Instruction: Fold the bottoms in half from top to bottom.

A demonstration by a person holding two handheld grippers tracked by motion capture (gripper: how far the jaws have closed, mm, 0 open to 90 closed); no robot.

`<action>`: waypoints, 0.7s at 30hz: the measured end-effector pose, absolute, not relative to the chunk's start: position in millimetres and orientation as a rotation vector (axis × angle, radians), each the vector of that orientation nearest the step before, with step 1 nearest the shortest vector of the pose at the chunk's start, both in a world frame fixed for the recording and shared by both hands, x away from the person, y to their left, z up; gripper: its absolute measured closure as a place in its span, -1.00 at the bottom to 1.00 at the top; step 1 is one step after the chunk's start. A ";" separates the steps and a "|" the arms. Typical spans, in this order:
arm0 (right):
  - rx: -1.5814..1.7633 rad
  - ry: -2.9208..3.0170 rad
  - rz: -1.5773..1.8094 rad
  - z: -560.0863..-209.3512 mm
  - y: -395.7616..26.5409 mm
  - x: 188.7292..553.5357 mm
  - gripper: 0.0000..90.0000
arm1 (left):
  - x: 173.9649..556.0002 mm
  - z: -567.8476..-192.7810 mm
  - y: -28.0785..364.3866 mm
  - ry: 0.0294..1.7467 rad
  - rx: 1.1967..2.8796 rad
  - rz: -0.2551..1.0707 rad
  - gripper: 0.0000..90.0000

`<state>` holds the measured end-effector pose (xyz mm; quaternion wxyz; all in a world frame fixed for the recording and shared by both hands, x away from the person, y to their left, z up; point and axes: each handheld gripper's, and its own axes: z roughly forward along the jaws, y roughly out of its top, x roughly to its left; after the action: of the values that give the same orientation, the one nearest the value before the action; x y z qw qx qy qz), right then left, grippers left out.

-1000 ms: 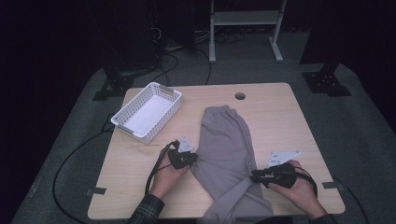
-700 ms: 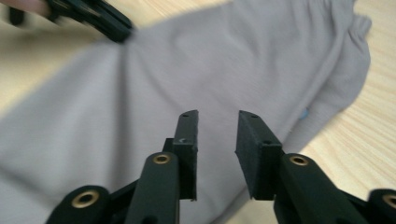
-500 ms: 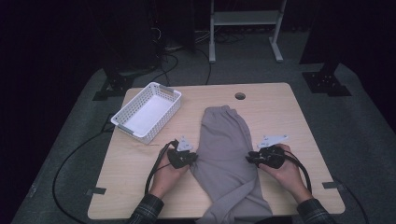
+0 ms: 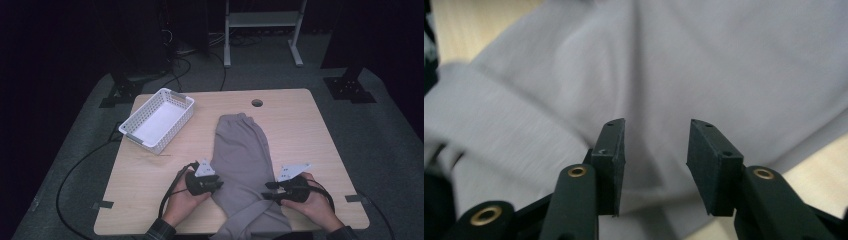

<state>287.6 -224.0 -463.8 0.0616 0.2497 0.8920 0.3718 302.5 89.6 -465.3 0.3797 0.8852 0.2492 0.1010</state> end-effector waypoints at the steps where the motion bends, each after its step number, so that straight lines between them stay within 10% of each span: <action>1: 0.741 2.710 1.105 -465.5 -224.8 284.8 0.24 | 299.1 -466.9 89.1 0.623 2.281 0.264 0.52; 21: 0.736 2.644 1.049 -472.8 -228.4 308.6 0.48 | 329.6 -471.6 98.4 0.689 2.281 0.326 0.63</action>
<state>308.6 -228.4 -472.8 0.1013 0.2493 0.8953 0.3551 329.6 98.4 -471.6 0.3600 0.8848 0.2672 0.1266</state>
